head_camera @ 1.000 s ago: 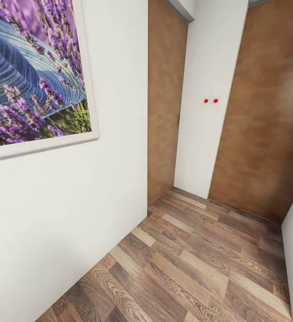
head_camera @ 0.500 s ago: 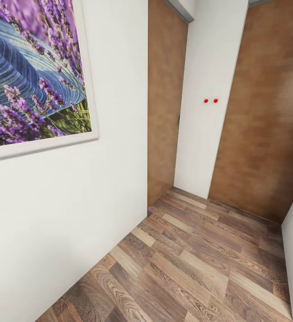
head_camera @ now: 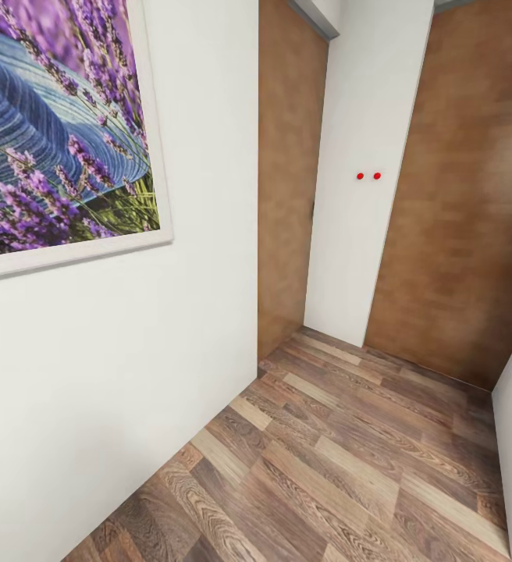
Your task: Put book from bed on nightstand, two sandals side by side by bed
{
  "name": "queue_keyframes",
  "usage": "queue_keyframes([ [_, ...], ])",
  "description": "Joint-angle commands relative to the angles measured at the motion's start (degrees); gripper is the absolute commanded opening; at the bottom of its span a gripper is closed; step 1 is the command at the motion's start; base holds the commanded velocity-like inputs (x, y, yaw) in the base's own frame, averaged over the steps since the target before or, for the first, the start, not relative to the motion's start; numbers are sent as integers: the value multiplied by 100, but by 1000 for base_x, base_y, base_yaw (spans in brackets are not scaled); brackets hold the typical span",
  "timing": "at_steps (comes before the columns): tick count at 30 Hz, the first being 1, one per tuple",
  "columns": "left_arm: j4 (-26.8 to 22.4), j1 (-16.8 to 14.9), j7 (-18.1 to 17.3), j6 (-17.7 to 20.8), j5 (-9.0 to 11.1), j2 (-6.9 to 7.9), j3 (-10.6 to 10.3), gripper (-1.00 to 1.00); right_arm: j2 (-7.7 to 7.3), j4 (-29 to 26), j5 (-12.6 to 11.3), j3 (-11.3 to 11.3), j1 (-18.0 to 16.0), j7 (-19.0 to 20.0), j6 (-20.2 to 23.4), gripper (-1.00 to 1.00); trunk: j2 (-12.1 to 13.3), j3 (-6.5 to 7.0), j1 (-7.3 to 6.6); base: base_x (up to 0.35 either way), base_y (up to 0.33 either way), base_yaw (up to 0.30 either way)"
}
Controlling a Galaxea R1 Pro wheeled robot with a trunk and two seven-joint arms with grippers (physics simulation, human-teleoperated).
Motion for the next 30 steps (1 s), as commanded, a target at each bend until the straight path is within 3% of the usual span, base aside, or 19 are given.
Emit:
queue_keyframes([
  [1, -2, -3, 2, -1, -2, 0, 1, 100, 0, -8, 6, -2, 2, 6, -3, 100, -3, -5, 0, 0, 0, 0],
  [12, -2, 0, 2, 1, -2, 0, 6, 100, 4, -8, 6, 9, 3, 6, -4, 100, -3, -5, 0, 0, 0, -74],
  [30, -2, 1, 2, -2, -2, 0, 7, 100, 1, -6, 3, 13, -2, 6, -4, 100, -3, -5, 0, 0, 0, -260],
])
